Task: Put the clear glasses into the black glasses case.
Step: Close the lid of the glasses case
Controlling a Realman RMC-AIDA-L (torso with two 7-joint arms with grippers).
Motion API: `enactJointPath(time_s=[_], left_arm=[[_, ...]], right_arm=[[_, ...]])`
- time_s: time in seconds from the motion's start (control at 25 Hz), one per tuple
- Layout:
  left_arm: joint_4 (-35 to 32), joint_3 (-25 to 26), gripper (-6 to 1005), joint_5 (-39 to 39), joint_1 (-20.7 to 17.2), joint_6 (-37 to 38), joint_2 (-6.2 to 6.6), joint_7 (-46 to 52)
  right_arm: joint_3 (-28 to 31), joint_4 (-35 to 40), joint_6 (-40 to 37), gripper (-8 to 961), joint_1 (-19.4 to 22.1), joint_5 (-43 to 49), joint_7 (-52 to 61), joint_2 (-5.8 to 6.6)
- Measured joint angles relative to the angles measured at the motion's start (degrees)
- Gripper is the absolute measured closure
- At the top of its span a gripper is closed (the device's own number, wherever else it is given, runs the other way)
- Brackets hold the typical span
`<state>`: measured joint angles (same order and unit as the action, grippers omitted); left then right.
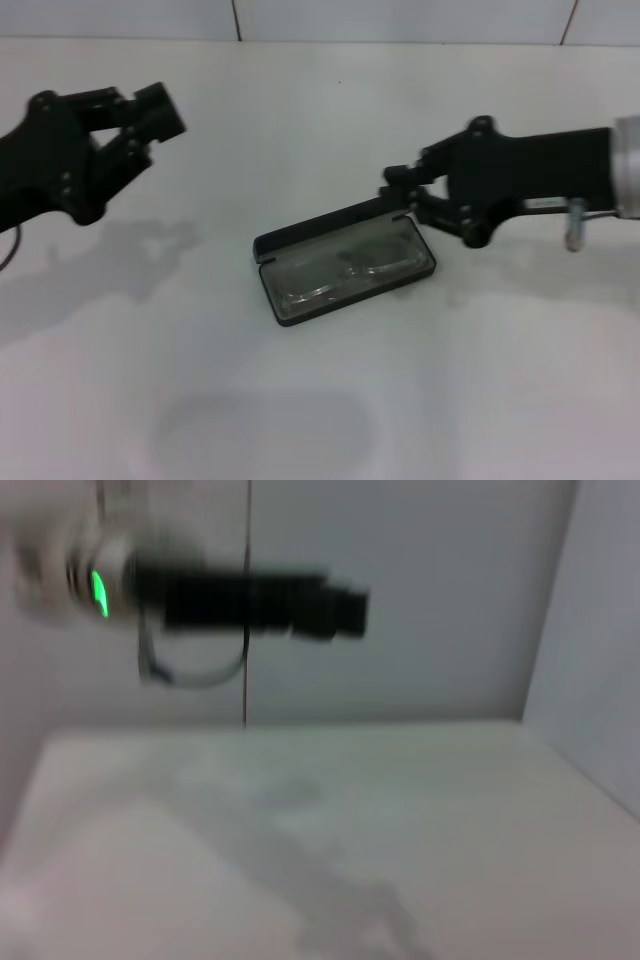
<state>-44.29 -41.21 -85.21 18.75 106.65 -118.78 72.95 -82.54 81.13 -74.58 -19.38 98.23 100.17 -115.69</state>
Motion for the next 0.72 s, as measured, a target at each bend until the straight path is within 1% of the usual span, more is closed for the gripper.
enactJointPath(time_s=[0.04,0.16,0.2,0.24,0.28,0.4,0.48,0.64,0.72], left_arm=[[0.9,0.0,829,-0.1,0.7,-0.3,-0.15,0.0],[3.2,0.0,829,-1.7,3.2,-1.8,-0.49,-0.2],[3.9,0.0,830,-2.6,4.4,-2.7,-0.59,-0.2],[4.9,0.0,830,-3.9,5.5,-3.6,-0.63,-0.2],[5.7,0.0,830,-4.9,6.6,-4.4,-0.66,-0.1],[8.0,-0.1,830,-8.8,9.7,-6.7,-0.7,-0.5],[8.4,-0.5,830,-9.9,10.6,-8.0,-0.81,-0.7],[11.3,-3.0,830,-9.8,12.5,-13.0,-0.96,-0.7],[13.3,-3.6,830,-9.7,13.8,-15.4,-1.04,-0.7]], right_arm=[[3.1,-3.8,-2.6,828,0.3,-4.4,-2.6,0.0],[11.7,-15.6,-10.0,828,0.2,-13.8,-9.7,0.03],[14.5,-19.3,-12.4,828,0.1,-15.5,-11.3,0.09],[14.5,-19.3,-12.4,828,0.1,-15.5,-11.3,0.09],[20.1,-24.7,-16.4,828,-0.3,-14.9,-13.5,0.45],[22.0,-26.2,-17.6,828,0.0,-9.9,-14.3,0.72],[22.3,-26.5,-17.8,804,0.4,-7.5,-14.7,0.67],[22.6,-26.8,-18.9,757,1.9,-7.7,-17.1,0.31],[22.8,-26.8,-19.4,681,2.3,-7.8,-17.3,0.26]])
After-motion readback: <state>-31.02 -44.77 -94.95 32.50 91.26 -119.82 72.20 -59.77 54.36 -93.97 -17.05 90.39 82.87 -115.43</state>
